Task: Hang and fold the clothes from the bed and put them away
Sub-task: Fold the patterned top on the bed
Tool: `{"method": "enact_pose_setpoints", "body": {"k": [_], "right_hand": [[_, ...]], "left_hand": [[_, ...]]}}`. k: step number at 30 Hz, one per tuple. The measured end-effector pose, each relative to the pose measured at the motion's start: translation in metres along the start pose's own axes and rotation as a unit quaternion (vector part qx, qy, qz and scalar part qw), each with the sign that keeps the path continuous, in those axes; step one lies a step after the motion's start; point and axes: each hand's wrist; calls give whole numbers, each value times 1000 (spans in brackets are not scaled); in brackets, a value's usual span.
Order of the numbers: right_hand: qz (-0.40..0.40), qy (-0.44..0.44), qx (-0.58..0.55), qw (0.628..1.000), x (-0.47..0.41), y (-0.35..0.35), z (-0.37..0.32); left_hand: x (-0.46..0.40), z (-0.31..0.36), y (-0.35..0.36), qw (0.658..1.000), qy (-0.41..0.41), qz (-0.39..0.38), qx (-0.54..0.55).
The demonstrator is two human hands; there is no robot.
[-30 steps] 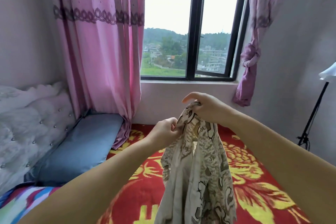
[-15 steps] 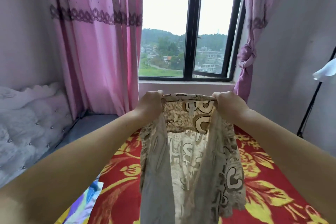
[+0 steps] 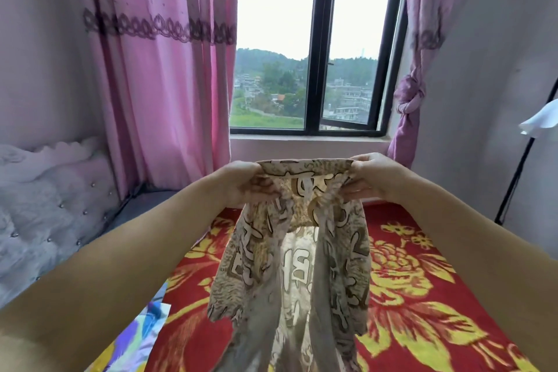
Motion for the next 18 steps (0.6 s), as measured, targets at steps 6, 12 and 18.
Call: {"method": "enact_pose_setpoints", "body": {"k": [6, 12, 18], "right_hand": [[-24, -153, 265, 952, 2, -6, 3], [72, -253, 365, 893, 4, -7, -2], [54, -233, 104, 965, 4, -4, -16]], "left_hand": [[6, 4, -15, 970, 130, 31, -204], [14, 6, -27, 776, 286, 315, -466], [21, 18, -24, 831, 326, 260, -367]]}}
Point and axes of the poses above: each hand's wrist, its own x-axis away from the middle knuckle, its own y-axis out of the palm, z = x × y, and after that the axes turned 12 degrees about -y, right-handed
